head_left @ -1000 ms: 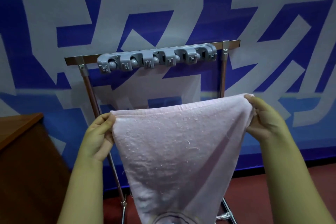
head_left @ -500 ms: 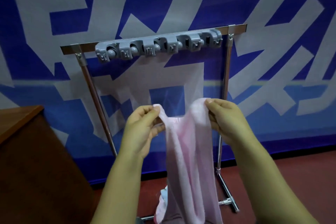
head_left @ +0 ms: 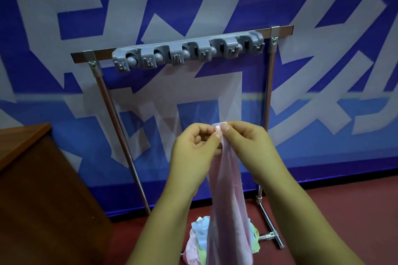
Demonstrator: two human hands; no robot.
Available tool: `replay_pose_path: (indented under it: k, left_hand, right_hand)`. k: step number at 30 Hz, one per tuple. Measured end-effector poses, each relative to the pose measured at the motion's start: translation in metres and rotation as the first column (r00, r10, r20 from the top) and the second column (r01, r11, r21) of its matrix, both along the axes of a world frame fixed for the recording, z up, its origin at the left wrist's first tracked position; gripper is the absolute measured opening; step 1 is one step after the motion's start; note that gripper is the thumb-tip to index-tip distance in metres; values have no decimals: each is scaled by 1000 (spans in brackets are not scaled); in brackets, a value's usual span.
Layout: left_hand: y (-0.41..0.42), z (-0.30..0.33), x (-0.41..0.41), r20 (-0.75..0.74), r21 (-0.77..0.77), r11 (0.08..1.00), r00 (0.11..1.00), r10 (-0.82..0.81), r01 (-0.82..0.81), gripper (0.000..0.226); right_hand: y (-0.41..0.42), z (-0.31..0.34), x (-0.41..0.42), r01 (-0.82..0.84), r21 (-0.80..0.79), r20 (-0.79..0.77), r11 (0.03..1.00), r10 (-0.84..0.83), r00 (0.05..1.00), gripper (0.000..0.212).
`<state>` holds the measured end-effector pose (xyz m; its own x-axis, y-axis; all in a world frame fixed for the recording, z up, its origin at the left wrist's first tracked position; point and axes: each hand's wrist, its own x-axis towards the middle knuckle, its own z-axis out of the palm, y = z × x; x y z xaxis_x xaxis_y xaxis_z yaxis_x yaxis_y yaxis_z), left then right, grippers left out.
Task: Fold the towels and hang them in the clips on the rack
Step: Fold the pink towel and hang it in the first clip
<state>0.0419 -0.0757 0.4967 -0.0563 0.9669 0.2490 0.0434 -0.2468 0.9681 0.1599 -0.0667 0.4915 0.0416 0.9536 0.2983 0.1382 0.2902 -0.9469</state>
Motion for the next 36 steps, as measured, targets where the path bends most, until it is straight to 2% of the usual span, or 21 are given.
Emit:
replay_pose_path:
  k: [8,14,17,19,21,23,27,30,33,36]
  left_hand:
    - [-5,-2,-3,36,10,999,999,40,-40,5]
    - [-11,5,-9,82,-21,991,988,-134,136,31]
    - [-12,6,-13,93,-2,981,977,-190,191,34]
    - [-10,3,-19,34,61,989,990,-138,136,29]
    - [-4,-2,-30,-121,171,985,993,-13,34,24]
    - [4,-7,-44,-277,253,967,960,39,34,32]
    - [17,-14,-60,-423,125,970,896,-137,208,38]
    - [19,-22,-62,-402,41,948,874,-273,315,34]
    - [16,-29,-65,-297,-14,943,900,-320,331,24]
    - [13,-31,-67,-211,7,944,924,-320,329,35]
  right_hand:
    - [-6,2,-3,-89,42,116,995,83,990,22]
    - [-4,3,5,-137,56,108,989,131,986,22]
    - [-3,3,8,-157,56,73,986,153,986,20]
    - [-3,2,9,-172,51,21,984,171,985,19]
    - [-3,1,11,-192,45,-30,980,193,981,18]
    - [-2,2,15,-240,44,-76,970,243,967,17]
    - [-2,8,22,-337,62,-164,940,342,925,16]
    - [0,11,25,-336,84,-203,938,346,916,19]
    - [1,12,29,-312,92,-255,946,325,911,16]
    - [2,13,33,-281,82,-320,956,292,901,19]
